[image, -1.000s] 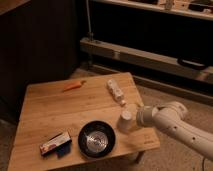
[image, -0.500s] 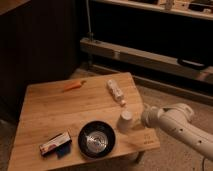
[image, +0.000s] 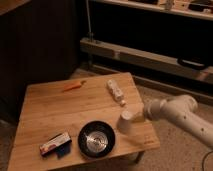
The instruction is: Pick up the ceramic cup
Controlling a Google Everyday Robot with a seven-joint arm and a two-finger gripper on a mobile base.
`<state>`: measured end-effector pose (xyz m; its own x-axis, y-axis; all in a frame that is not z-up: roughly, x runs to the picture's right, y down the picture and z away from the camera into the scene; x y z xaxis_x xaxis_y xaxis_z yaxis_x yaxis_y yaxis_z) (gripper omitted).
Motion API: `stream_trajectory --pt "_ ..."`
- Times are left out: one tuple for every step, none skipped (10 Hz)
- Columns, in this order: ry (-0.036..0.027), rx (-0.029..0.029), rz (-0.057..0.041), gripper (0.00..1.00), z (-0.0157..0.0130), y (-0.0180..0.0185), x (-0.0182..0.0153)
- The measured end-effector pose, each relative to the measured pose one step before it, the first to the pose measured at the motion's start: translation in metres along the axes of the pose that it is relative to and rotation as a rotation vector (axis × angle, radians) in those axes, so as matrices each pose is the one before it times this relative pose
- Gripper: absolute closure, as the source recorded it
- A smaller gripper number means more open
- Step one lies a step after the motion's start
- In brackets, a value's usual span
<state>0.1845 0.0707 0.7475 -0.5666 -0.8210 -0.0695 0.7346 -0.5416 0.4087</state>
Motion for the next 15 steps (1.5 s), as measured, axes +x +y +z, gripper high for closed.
stream_trajectory --pt "-0.00655 0.05047 0.04287 0.2 0.00009 0.01024 0.01379" --pt "-0.00805 0.03543 0.0081 0.2 0.00017 0.00168 0.00953" --pt "-0.0118 0.03935 -0.00131 0.2 -0.00076 -0.00316 0.00805" --pt "-0.01198 0.03518 -0.00625 0.2 -0.00177 -0.00614 0.00442" --pt "-0.0199 0.04181 -0.0154 0.2 -0.00257 -0.01431 0.00246" --pt "-0.0202 0.03293 -0.02262 0.2 -0.00167 -0.01847 0.00079" --pt "-0.02465 0.02013 -0.02548 0.2 -0.00158 -0.01957 -0.00222" --pt "-0.03762 0.01582 -0.03379 0.2 0.00084 -0.02353 -0.00362" --pt "-0.04404 0.01117 -0.02545 0.2 0.00498 -0.02173 -0.00173" --pt "-0.04783 0.00354 -0.02241 0.2 0.00725 -0.01866 -0.00145" --pt "-0.03831 -0.00171 -0.01691 0.2 0.0062 -0.01426 -0.00101" --pt "-0.00942 -0.00114 -0.00222 0.2 0.00114 -0.00284 -0.0016" --pt "0.00019 -0.00015 -0.0004 0.2 -0.00009 -0.00002 0.00024" --pt "-0.00162 -0.00121 0.00208 0.2 0.00076 0.0004 -0.00046" --pt "-0.00133 -0.00484 0.01339 0.2 0.00301 0.00216 -0.00079"
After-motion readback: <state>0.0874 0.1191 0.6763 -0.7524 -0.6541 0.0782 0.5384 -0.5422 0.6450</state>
